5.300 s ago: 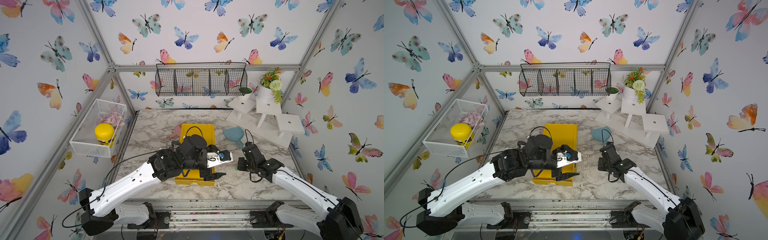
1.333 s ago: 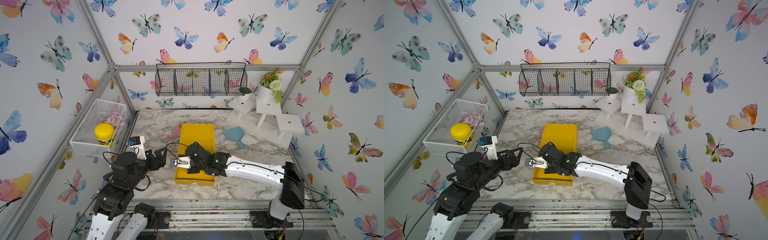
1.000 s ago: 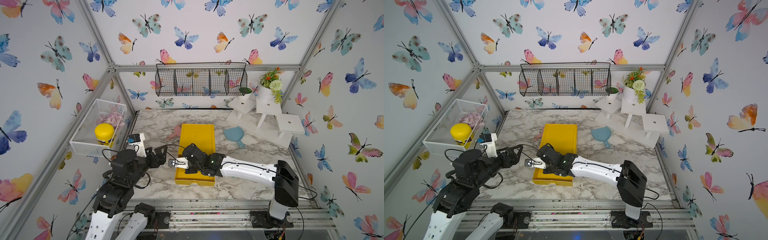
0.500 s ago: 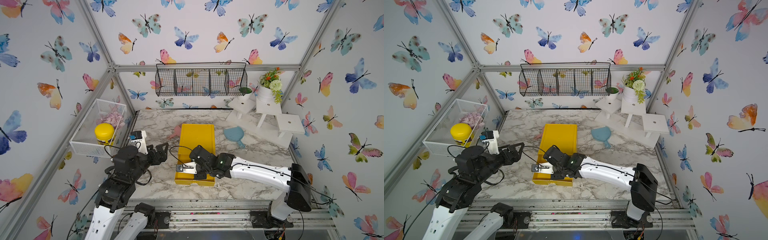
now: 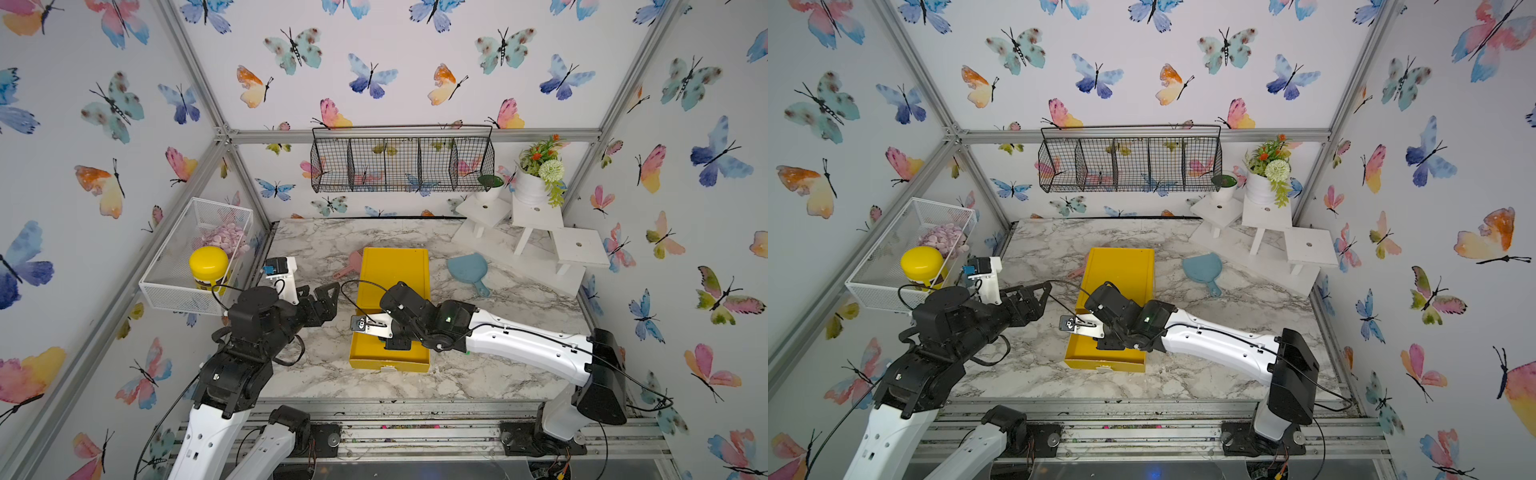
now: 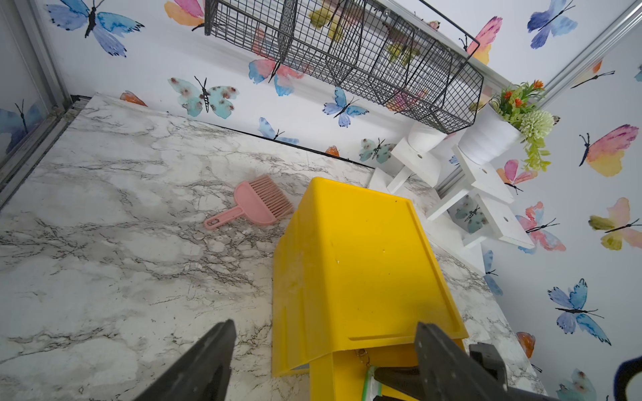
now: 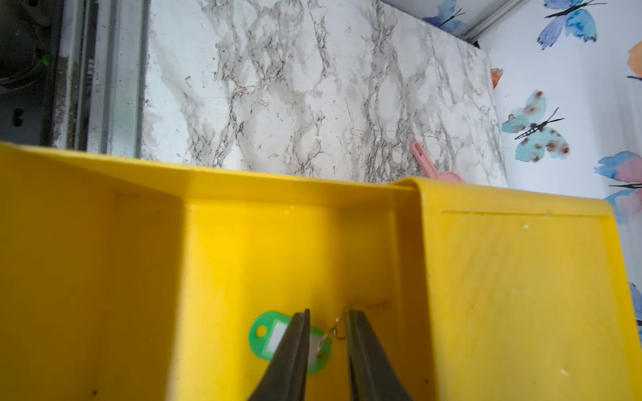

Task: Take the keys out of the drawer
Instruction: Pick up the key from the drawer.

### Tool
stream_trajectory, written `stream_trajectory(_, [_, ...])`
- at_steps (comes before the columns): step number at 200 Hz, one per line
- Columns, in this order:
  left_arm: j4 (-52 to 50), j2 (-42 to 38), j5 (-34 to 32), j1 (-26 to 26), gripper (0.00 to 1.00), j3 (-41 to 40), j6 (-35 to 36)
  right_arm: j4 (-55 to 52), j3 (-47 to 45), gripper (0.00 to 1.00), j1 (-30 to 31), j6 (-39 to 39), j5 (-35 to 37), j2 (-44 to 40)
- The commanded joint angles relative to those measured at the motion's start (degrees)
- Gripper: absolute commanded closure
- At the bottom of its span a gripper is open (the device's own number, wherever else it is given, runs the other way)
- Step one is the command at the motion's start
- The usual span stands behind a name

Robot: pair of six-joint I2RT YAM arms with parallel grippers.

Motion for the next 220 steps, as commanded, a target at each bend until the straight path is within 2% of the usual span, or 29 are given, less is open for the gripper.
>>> stream_trajectory(1, [1.66, 0.19, 2.18, 0.15, 0.14, 0.86, 2.75, 0.16, -0.20, 0.69, -0.42, 2.03, 3.44, -2.58])
stream_trajectory(82, [1.86, 0.88, 4.02, 0.15, 0.14, 0.91, 3.83, 0.72, -1.54, 0.62, -0.64, 6.73, 3.41, -0.93])
stream_trajectory(149, [0.86, 0.72, 8.64, 0.15, 0.13, -0.36, 7.40, 1.50, -2.56, 0.62, -0.68, 7.87, 3.03, 1.00])
stream_trajectory(220, [0.83, 0.94, 9.22, 0.15, 0.12, -0.22, 8.70, 0.90, -3.22, 0.63, -1.14, 9.19, 4.08, 2.29])
